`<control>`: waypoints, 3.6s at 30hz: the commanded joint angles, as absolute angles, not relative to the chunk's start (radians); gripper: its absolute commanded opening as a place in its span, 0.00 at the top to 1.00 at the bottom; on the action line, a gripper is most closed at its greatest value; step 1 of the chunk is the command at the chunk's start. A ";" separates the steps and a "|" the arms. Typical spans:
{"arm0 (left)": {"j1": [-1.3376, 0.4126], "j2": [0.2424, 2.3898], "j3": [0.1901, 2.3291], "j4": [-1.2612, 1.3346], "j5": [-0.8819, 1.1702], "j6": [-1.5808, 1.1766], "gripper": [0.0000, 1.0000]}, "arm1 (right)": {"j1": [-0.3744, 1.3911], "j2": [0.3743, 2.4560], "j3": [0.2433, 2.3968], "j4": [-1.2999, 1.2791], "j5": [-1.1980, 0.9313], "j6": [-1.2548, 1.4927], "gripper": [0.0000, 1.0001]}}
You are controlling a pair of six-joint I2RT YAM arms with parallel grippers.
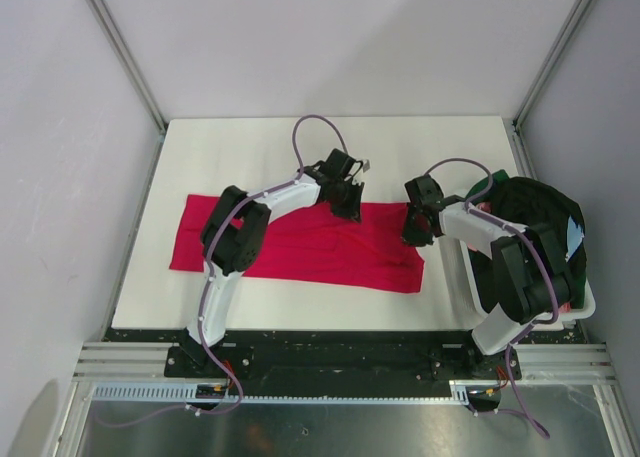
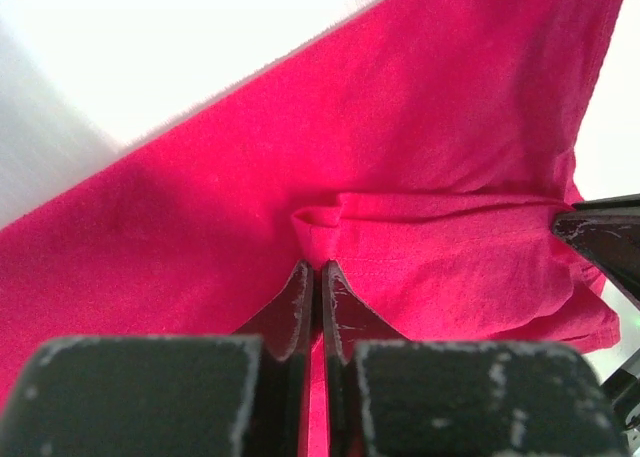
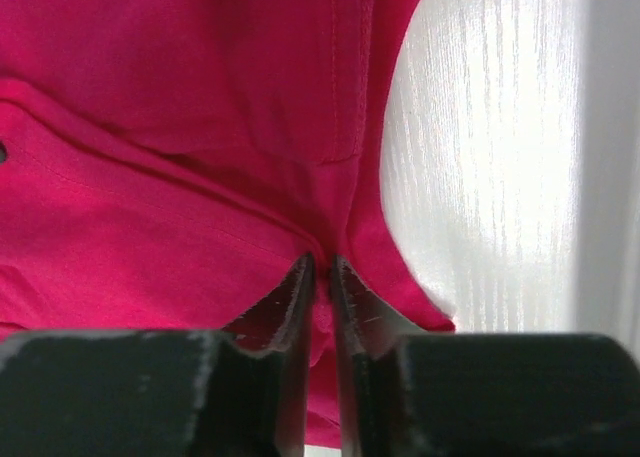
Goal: Fold and stack the t-shirts
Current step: Fold the other side of the tshirt into a rectangle
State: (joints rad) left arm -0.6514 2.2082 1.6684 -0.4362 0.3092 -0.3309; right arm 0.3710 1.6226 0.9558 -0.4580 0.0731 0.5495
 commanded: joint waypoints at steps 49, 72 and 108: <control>-0.717 1.901 1.378 -0.411 0.257 -0.353 0.99 | 0.581 1.313 0.969 -0.718 0.178 0.612 1.00; -0.722 1.866 1.310 -0.391 0.249 -0.358 0.99 | 0.643 1.298 0.968 -0.733 0.184 0.651 1.00; -0.724 1.755 1.201 -0.342 0.349 -0.343 0.60 | 0.579 1.363 0.887 -0.614 0.135 0.612 0.67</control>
State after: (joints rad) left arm -0.7158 1.7752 1.1851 -0.3595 0.3145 -0.3401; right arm 0.5560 1.3705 0.8585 -0.6121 0.1158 0.6056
